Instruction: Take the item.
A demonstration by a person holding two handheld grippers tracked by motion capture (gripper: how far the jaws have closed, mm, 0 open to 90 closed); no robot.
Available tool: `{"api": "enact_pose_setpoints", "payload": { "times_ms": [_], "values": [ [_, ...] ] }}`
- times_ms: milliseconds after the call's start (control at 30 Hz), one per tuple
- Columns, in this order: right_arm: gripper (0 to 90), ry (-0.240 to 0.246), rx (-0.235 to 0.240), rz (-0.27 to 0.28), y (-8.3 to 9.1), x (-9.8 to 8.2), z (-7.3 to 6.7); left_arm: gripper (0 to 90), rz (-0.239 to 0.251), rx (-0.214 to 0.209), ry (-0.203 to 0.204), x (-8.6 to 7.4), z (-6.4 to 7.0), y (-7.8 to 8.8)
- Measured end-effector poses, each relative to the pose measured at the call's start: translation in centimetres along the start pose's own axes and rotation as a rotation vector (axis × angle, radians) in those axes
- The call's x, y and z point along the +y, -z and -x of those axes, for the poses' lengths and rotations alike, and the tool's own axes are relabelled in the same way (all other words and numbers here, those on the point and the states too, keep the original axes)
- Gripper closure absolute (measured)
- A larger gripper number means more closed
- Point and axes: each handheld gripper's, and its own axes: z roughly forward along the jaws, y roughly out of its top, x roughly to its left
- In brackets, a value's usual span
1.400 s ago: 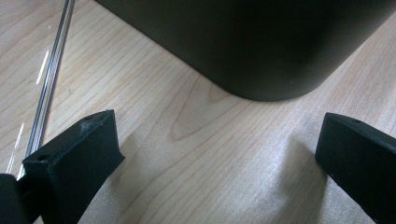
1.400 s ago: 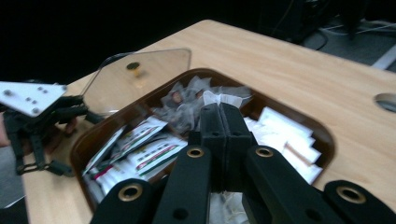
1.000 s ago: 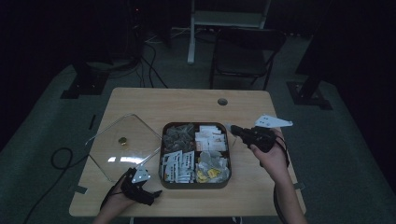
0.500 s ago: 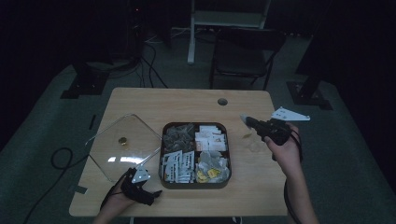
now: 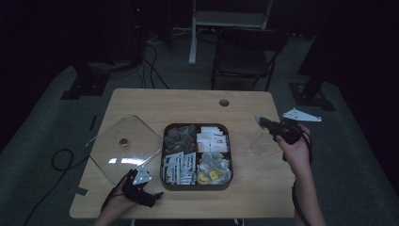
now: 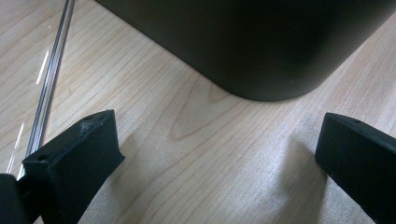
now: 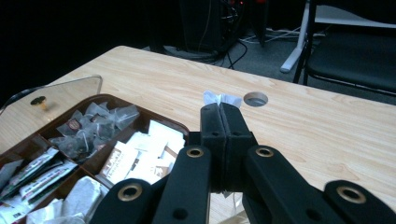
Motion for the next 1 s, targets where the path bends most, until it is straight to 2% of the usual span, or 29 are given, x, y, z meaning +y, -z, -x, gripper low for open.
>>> {"api": "enact_pose_setpoints", "payload": {
  "times_ms": [233,533,833,1000],
  "values": [
    [90.0,-0.034,-0.03,-0.016,-0.6,-1.2,1.4,0.5,0.0,0.001,0.0,0.0,0.0,0.0],
    [89.9,-0.075,-0.057,-0.054,-1.6,-3.4,2.4,0.5,0.0,0.001,0.0,0.0,0.0,0.0],
    [88.9,-0.106,-0.071,-0.079,-2.1,-5.0,2.8,0.6,0.0,0.0,0.0,0.0,0.0,0.0],
    [82.5,-0.115,-0.063,-0.112,-2.4,-5.7,2.9,0.5,0.0,0.001,0.001,0.0,0.0,0.0]
  ]
}}
